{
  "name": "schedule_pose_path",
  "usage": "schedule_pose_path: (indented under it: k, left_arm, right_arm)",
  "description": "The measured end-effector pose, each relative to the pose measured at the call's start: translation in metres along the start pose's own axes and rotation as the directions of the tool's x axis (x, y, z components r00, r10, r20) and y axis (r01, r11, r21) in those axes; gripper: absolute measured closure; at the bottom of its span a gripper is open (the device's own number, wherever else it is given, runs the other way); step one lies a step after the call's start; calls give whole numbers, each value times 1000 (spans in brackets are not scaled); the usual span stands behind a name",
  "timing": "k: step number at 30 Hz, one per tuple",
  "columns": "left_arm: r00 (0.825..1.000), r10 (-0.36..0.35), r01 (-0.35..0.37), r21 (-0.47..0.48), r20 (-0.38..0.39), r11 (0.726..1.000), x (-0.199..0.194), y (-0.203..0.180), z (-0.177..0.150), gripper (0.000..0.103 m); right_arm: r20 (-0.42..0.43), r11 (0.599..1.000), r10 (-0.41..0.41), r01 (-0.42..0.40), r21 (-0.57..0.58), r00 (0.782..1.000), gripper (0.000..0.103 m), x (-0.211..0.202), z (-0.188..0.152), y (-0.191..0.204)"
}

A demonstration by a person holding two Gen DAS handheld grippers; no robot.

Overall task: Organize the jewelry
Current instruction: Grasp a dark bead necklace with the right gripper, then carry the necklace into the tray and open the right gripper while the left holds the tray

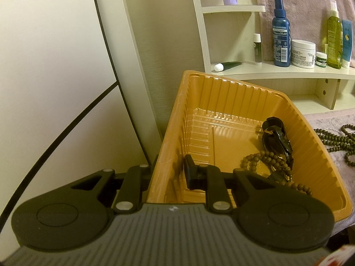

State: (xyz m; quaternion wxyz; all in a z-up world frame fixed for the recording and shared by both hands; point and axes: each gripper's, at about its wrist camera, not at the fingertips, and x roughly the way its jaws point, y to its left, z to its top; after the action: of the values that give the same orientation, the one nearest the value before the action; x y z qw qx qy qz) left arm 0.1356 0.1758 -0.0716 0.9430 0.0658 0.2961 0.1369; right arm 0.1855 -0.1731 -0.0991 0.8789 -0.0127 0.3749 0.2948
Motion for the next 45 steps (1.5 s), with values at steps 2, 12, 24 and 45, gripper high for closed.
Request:
schedule_pose_path:
  k: [2, 12, 24, 45]
  left_arm:
    - [1000, 0, 0, -1, 0, 1000, 0, 0, 0, 83]
    - [1000, 0, 0, -1, 0, 1000, 0, 0, 0, 83]
    - [1000, 0, 0, -2, 1, 1000, 0, -1, 0, 83]
    - [1000, -3, 3, -6, 2, 1000, -1, -1, -1, 83]
  right_arm:
    - [13, 1000, 8, -8, -6, 1000, 98, -4, 7, 1]
    - [67, 998, 56, -54, -29, 996, 98, -7, 34, 14]
    - [132, 991, 131, -125, -48, 983, 98, -11, 60, 37]
    - [107, 928, 352, -332, -167, 930, 98, 32, 88, 129]
